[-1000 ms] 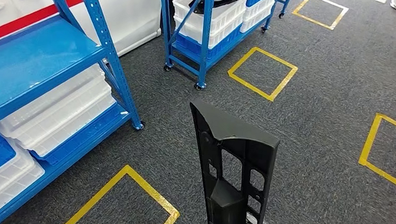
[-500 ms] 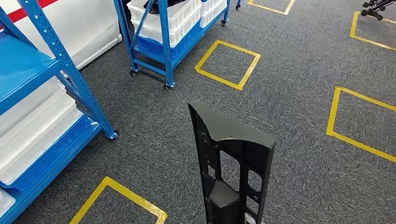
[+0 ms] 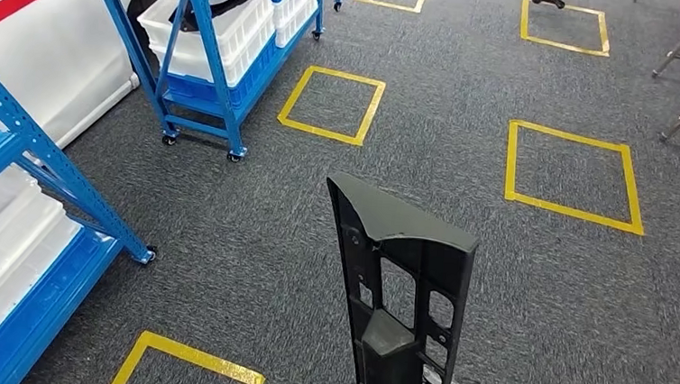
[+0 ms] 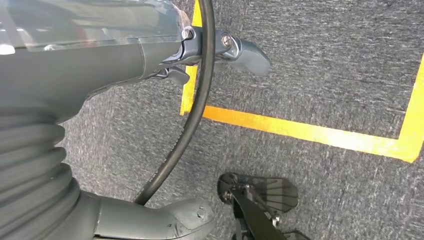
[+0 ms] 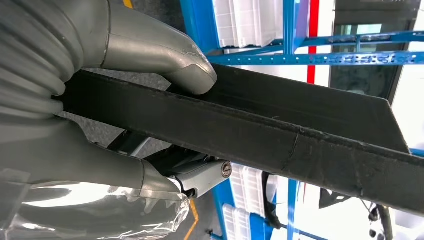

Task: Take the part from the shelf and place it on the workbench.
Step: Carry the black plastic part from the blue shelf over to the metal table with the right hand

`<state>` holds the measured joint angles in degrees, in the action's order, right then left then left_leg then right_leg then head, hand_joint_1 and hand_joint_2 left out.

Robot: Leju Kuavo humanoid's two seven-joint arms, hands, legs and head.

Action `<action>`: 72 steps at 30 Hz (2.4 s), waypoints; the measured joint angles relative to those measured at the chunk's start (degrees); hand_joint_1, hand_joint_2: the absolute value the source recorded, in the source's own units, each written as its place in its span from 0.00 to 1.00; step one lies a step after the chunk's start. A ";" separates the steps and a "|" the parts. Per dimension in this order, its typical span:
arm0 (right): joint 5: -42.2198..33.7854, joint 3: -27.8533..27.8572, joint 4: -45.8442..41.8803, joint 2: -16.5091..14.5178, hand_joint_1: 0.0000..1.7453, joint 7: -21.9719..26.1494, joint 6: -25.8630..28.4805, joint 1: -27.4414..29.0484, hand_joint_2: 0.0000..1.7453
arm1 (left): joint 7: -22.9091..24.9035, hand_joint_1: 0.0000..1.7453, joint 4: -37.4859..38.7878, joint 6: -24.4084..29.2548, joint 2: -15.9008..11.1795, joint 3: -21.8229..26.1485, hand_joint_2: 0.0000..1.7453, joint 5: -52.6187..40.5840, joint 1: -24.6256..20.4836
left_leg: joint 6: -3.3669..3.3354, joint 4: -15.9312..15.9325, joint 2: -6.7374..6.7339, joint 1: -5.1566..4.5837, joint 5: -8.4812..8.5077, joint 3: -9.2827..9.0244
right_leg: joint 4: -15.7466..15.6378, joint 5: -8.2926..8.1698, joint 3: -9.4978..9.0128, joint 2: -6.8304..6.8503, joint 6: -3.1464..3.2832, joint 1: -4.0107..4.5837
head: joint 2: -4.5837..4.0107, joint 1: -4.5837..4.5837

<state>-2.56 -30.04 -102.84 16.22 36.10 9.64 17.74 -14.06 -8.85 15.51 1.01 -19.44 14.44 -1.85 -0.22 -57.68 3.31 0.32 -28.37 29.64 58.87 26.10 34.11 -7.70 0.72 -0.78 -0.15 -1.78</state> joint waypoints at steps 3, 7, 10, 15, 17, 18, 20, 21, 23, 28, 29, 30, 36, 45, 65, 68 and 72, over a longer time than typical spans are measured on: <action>-0.02 0.02 -0.01 -0.12 1.00 -0.03 0.08 0.13 1.00 | 0.14 0.00 0.00 -0.10 0.03 -0.08 1.00 0.01 -0.07 | -1.25 1.24 -2.36 0.26 0.89 -0.46 | 3.61 2.61 1.83 3.20 -0.14 0.19 | 0.00 0.00; -0.10 0.04 0.11 -0.28 1.00 -0.11 0.24 0.10 1.00 | 0.18 0.00 0.00 -0.15 0.01 -0.30 1.00 0.03 0.28 | -1.53 1.24 -5.55 -0.14 0.86 -0.29 | 14.86 7.39 7.00 7.30 -1.01 -0.38 | 0.00 0.01; -0.19 0.04 0.16 -0.29 1.00 -0.16 0.36 0.14 1.00 | 0.18 0.00 0.00 -0.16 -0.02 -0.40 1.00 0.03 0.20 | -1.02 0.95 -7.66 -0.15 0.36 -0.54 | 7.18 3.25 2.52 9.71 -1.29 -0.68 | 0.00 0.01; -0.21 0.03 0.15 -0.29 1.00 -0.17 0.42 0.06 1.00 | 0.20 0.00 0.00 -0.17 -0.02 -0.55 1.00 0.03 -0.04 | 0.66 0.52 -10.48 -0.58 -0.72 -1.33 | 0.16 1.69 -1.08 11.22 -0.25 0.14 | 0.00 -0.01; -0.23 0.03 0.14 -0.27 1.00 -0.16 0.44 0.17 1.00 | 0.21 0.00 0.00 -0.17 0.01 -0.60 1.00 0.03 -0.22 | 1.28 -0.74 -9.43 -0.23 -2.00 -1.20 | -0.09 1.50 -1.05 9.82 0.36 0.10 | 0.00 -0.01; -0.25 0.04 0.13 -0.21 1.00 -0.16 0.45 0.16 1.00 | 0.20 0.00 0.00 -0.17 0.02 -0.62 1.00 0.03 -0.22 | 1.53 -2.18 -8.15 -0.07 -3.11 -0.67 | -0.22 1.37 -1.08 9.23 0.62 0.02 | 0.00 -0.01; -0.26 0.04 0.13 -0.06 1.00 -0.17 0.49 0.08 1.00 | 0.26 0.00 0.00 -0.18 0.01 -0.63 1.00 0.03 -0.07 | 1.75 -9.52 -5.04 0.03 -6.90 2.74 | -0.26 1.27 -1.05 7.89 1.04 0.07 | 0.00 -0.01; -0.26 0.05 0.14 -0.01 1.00 -0.18 0.51 0.07 1.00 | 0.31 0.00 0.00 -0.19 0.00 -0.65 1.00 0.03 0.01 | 1.75 -13.24 -4.38 0.02 -8.18 4.60 | -0.22 1.27 -1.06 7.13 1.16 0.19 | 0.00 -0.01; -0.26 0.05 0.15 0.02 1.00 -0.19 0.57 0.12 1.00 | 0.41 0.00 0.00 -0.20 0.00 -0.66 1.00 0.03 0.13 | 1.52 -16.17 -3.67 0.00 -7.71 6.46 | -0.11 1.30 -1.17 5.31 1.29 0.42 | 0.00 -0.01; -0.26 0.04 0.15 0.02 1.00 -0.22 0.61 0.09 1.00 | 0.53 0.00 0.05 -0.22 -0.11 -0.68 1.00 0.03 0.21 | 0.50 -1.42 0.99 -0.07 0.13 1.01 | 0.36 1.28 -0.92 1.50 0.77 0.36 | 0.00 0.00; -0.26 0.04 0.15 0.02 1.00 -0.23 0.60 0.12 1.00 | 0.55 0.00 0.07 -0.23 -0.11 -0.69 1.00 0.03 0.12 | 0.35 -0.95 1.25 -0.16 -0.06 0.82 | 0.36 1.12 -0.66 0.89 0.40 0.21 | 0.00 0.00; -0.26 0.03 0.15 0.02 1.00 -0.25 0.59 0.19 1.00 | 0.54 0.00 0.07 -0.24 -0.11 -0.71 1.00 0.03 -0.05 | 0.12 -0.65 0.73 -0.21 0.04 0.71 | 0.26 0.91 -0.43 0.22 0.00 0.05 | 0.00 -0.01; -0.26 0.07 0.17 -0.32 1.00 -0.25 0.61 0.20 1.00 | 0.57 0.00 0.07 -0.33 -0.08 -0.73 1.00 0.03 0.13 | -1.70 0.76 -3.98 -0.16 0.87 0.39 | 12.23 7.68 5.43 6.93 -1.11 0.06 | 0.00 0.01; -0.24 0.11 0.47 -0.48 1.00 -0.28 0.66 0.15 1.00 | 0.59 0.00 0.07 -0.67 -0.08 -0.77 1.00 0.02 -0.06 | 0.17 0.54 -10.04 -0.62 -0.28 -0.81 | -0.54 1.94 -1.88 11.96 -0.61 0.29 | 0.00 0.00; 0.19 0.16 0.63 -0.54 1.00 -0.90 0.94 -0.05 1.00 | 0.65 0.00 0.07 -0.93 -0.01 -0.80 1.00 0.01 -0.06 | -1.12 0.37 -2.47 0.41 0.50 0.41 | 6.33 4.98 2.59 5.32 -1.67 -0.20 | 0.00 0.01; 0.22 0.18 0.76 -0.60 1.00 -0.95 0.93 -0.15 1.00 | 0.66 0.00 0.07 -0.93 -0.04 -0.80 1.00 0.02 0.15 | -1.33 0.33 -4.92 0.06 0.39 0.49 | 15.01 8.25 6.66 7.40 -1.92 -0.43 | 0.00 0.00; 0.22 0.18 0.92 -0.60 1.00 -0.96 0.97 -0.15 1.00 | 0.66 0.00 0.07 -0.99 -0.05 -0.82 1.00 0.03 0.00 | -0.89 0.28 -7.56 -0.26 -0.13 -0.09 | 3.93 2.51 0.38 10.14 -1.24 -0.06 | 0.00 0.01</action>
<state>-2.34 -29.86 -101.91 15.62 35.14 10.61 17.59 -13.40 -8.79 14.52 0.96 -20.26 14.47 -1.85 -1.11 -57.40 -4.24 0.06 -28.51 29.55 62.80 28.61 34.48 2.44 -0.52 -0.84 -0.15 -1.78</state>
